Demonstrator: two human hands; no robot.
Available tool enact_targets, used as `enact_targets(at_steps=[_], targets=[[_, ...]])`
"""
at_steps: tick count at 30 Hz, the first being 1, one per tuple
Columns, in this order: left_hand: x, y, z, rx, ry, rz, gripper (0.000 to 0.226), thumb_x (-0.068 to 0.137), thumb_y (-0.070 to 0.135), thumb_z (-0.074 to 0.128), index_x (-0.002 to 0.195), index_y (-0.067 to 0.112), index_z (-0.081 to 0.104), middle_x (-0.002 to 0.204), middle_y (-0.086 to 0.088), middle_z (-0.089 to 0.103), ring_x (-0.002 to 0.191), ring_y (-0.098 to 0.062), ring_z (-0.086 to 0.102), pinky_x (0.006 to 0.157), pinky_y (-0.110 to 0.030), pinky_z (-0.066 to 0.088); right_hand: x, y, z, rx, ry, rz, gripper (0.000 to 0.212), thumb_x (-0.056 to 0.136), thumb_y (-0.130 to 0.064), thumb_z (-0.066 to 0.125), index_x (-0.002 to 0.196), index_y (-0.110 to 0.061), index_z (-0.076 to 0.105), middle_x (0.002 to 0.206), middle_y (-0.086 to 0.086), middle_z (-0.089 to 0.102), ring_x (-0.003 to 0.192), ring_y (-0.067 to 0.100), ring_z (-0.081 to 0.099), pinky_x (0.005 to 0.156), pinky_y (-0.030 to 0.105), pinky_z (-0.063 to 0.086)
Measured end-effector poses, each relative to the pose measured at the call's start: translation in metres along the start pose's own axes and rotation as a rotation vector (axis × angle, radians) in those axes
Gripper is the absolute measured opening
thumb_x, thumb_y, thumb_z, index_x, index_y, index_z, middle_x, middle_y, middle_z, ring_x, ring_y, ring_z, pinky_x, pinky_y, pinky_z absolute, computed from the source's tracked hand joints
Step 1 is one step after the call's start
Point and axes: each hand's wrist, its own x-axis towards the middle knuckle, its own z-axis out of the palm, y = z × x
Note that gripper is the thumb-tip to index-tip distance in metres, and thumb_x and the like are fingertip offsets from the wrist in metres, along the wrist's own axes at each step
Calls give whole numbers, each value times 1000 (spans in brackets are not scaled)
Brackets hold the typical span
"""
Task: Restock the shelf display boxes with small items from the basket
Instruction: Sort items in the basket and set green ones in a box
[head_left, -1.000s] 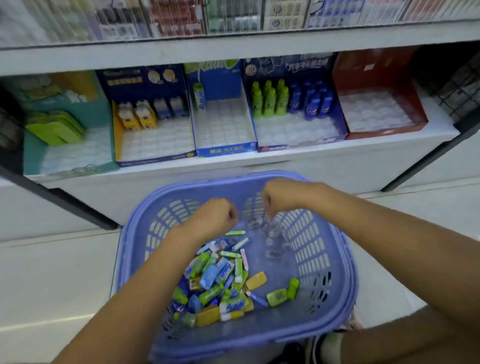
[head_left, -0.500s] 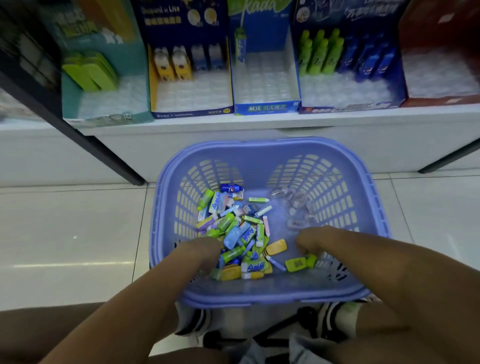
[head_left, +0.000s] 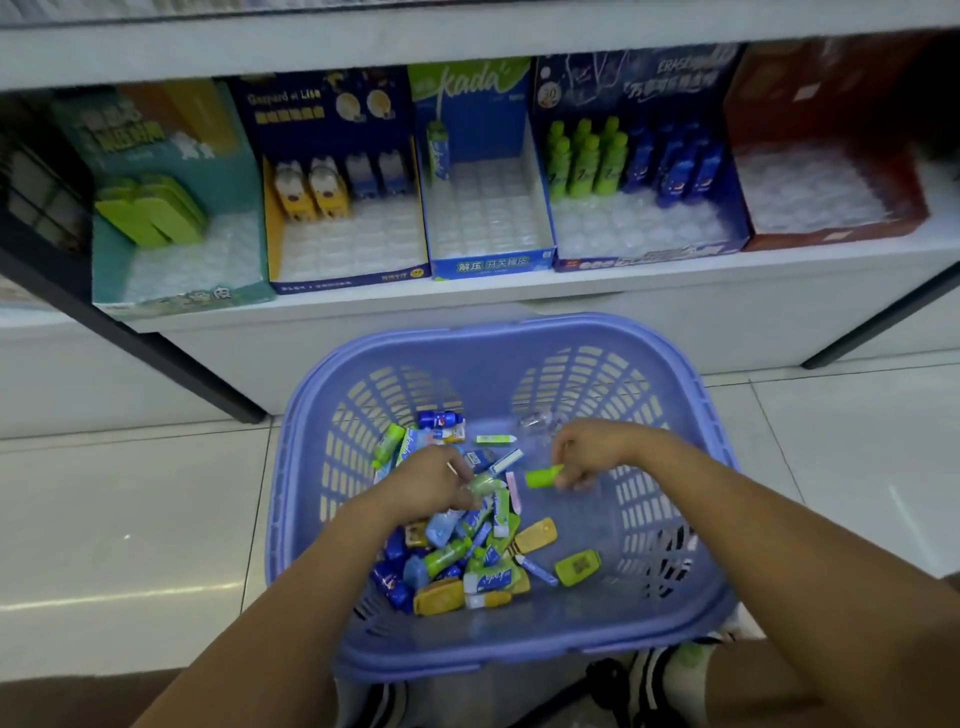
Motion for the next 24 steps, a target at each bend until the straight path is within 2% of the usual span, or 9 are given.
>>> enact_targets(at_steps=[2,3,7,9,12,14,16,20,24], targets=[[5,2,2,-44,63,21,31,77,17,78,100,11,59,85,-1,61,67,-7,56,52,-12,44,-7,-10,-9,361,57,-79,14,82,-3,69,89,-6,57,76,12,62,62,15,60,66,25,51],[7,3,4,-61,85,27,31,76,18,78,99,12,59,84,0,61,66,-6,56,50,-11,43,-10,-14,-10,443,48,-110,16,82,-1,68,92,-6,57,77,11,63,62,13,62,65,23,53],[12,6,6,-76,140,51,32,73,23,81,94,15,58,78,3,60,62,-5,57,48,-13,43,-13,-21,-9,479,44,-151,20,82,-2,68,99,-4,57,78,7,65,60,7,66,61,17,55],[15,5,6,-136,161,50,29,73,21,81,91,16,60,76,4,62,59,-4,59,50,-17,49,-14,-17,-9,517,47,-156,21,82,0,68,100,-4,57,79,7,65,58,6,67,61,17,55],[18,3,5,-260,171,48,25,73,17,81,90,17,63,78,0,64,64,-12,63,67,-33,57,-14,-12,-10,556,36,-152,24,82,1,68,104,0,59,78,6,65,58,4,67,61,15,54],[20,4,3,-237,189,80,25,70,17,83,84,24,63,88,-2,64,71,-14,64,66,-30,55,-14,-14,-11,559,52,-161,27,81,-1,69,107,5,62,74,3,68,59,4,66,61,15,54],[21,11,1,-253,247,131,27,67,15,84,79,26,63,89,-4,65,68,-12,63,62,-26,52,-13,-15,-13,628,77,-192,27,80,0,70,105,6,63,68,0,70,59,5,67,60,16,54],[19,36,-10,-530,340,221,21,69,8,81,84,13,67,75,-4,67,57,-7,65,56,-20,54,-19,-24,-26,871,185,-311,17,78,9,67,89,-4,64,68,3,71,63,11,69,66,21,58],[12,68,-28,-683,376,292,8,76,4,74,79,9,67,62,-5,69,51,-11,65,52,-20,54,-32,-38,-47,976,345,-426,17,76,10,67,90,0,68,68,1,72,63,10,69,64,19,57]])
